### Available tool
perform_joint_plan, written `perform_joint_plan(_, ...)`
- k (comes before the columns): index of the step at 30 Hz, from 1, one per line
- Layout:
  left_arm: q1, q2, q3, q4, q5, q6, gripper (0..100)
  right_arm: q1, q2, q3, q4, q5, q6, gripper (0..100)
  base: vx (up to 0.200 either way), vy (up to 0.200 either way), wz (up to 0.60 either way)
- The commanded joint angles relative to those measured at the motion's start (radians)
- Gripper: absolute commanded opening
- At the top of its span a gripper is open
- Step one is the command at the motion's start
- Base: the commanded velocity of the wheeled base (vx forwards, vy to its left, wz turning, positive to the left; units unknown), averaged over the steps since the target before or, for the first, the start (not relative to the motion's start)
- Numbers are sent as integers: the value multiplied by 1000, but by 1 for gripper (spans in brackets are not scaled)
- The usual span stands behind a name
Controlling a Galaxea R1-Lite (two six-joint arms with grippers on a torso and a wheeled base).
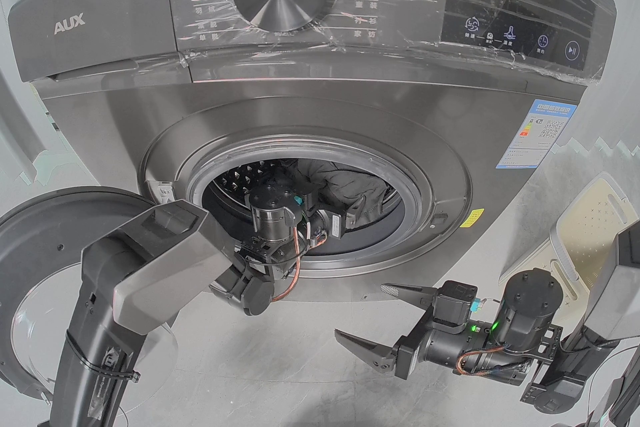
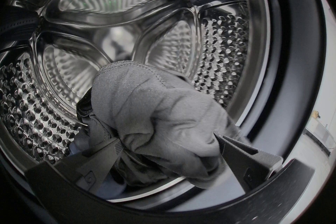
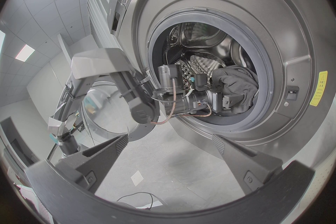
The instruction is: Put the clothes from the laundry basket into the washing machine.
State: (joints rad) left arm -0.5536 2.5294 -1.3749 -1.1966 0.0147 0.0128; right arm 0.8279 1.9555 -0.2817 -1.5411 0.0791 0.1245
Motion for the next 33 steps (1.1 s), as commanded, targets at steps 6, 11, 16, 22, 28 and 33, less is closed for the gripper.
perform_joint_plan(6,92,187,-389,94,113,-2,100,-3,5,-4,-1,1,0,100,0,0,0)
perform_joint_plan(11,98,189,-411,109,128,-4,100,-3,5,-10,-1,1,0,100,0,0,0)
perform_joint_plan(16,90,184,-395,97,128,-8,100,-3,8,-10,-1,1,0,100,0,0,0)
perform_joint_plan(22,54,91,-250,38,128,-14,100,-4,5,-5,-1,1,1,100,0,0,0)
perform_joint_plan(28,-8,-90,103,-70,128,-16,100,-4,5,21,-1,2,9,100,0,0,0)
perform_joint_plan(33,-46,-204,324,-170,128,-16,100,-6,-9,36,-1,1,11,100,0,0,0)
